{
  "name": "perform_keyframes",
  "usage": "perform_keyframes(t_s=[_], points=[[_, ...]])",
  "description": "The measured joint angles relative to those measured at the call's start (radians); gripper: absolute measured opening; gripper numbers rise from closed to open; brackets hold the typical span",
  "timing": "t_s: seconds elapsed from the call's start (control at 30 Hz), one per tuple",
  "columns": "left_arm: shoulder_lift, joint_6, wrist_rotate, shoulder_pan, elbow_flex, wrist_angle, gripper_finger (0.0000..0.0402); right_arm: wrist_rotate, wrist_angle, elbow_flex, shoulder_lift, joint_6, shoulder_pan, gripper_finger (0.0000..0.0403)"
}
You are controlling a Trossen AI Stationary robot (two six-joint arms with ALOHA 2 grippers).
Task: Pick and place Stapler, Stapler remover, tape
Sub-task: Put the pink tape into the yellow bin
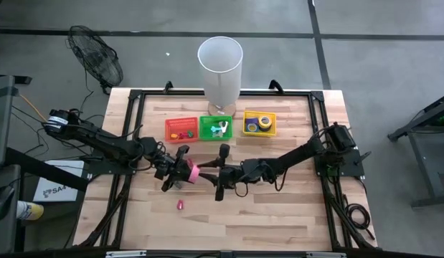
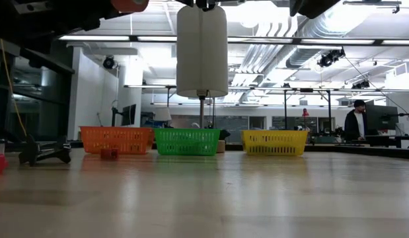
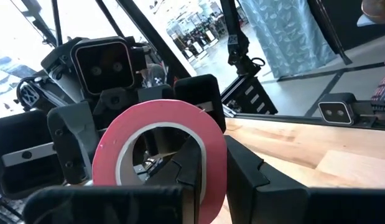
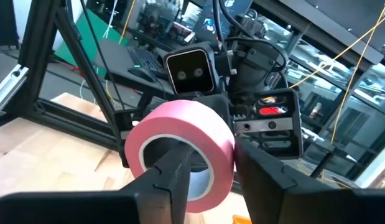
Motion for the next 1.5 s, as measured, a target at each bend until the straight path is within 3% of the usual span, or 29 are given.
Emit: perform_keyframes(t_s=[0.27, 0.37, 0.87, 1.1, 1.3, 1.4, 1.5], points=[[-0.001, -0.026, 0.0, 0.0, 0.0, -0.003, 0.0036, 0.008, -0.006, 0.0, 0.0, -0.021, -0.001, 0.0031], [-0.001, -0.029, -0.003, 0.0, 0.0, -0.007, 0.0042, 0.019, -0.009, 0.0, 0.0, -0.022, -0.001, 0.003], [0.0, -0.006, -0.207, 0.0, 0.001, -0.065, 0.0217, 0.176, -0.078, 0.0, 0.001, 0.067, -0.003, 0.0028], [-0.005, 0.008, -0.355, 0.0, 0.001, -0.134, 0.0242, 0.382, -0.155, 0.0, 0.0, 0.091, -0.002, 0.0028], [-0.005, 0.009, -0.617, 0.0, 0.001, -0.2, 0.0242, 0.636, -0.248, 0.0, 0.0, 0.154, -0.003, 0.0025], [-0.006, 0.008, -0.736, 0.0, 0.001, -0.226, 0.0242, 0.781, -0.364, 0.0, -0.016, 0.239, -0.01, 0.0024], [-0.006, 0.008, -0.784, 0.0, 0.001, -0.245, 0.0242, 0.861, -0.532, 0.0, -0.05, 0.382, -0.023, 0.0024]])
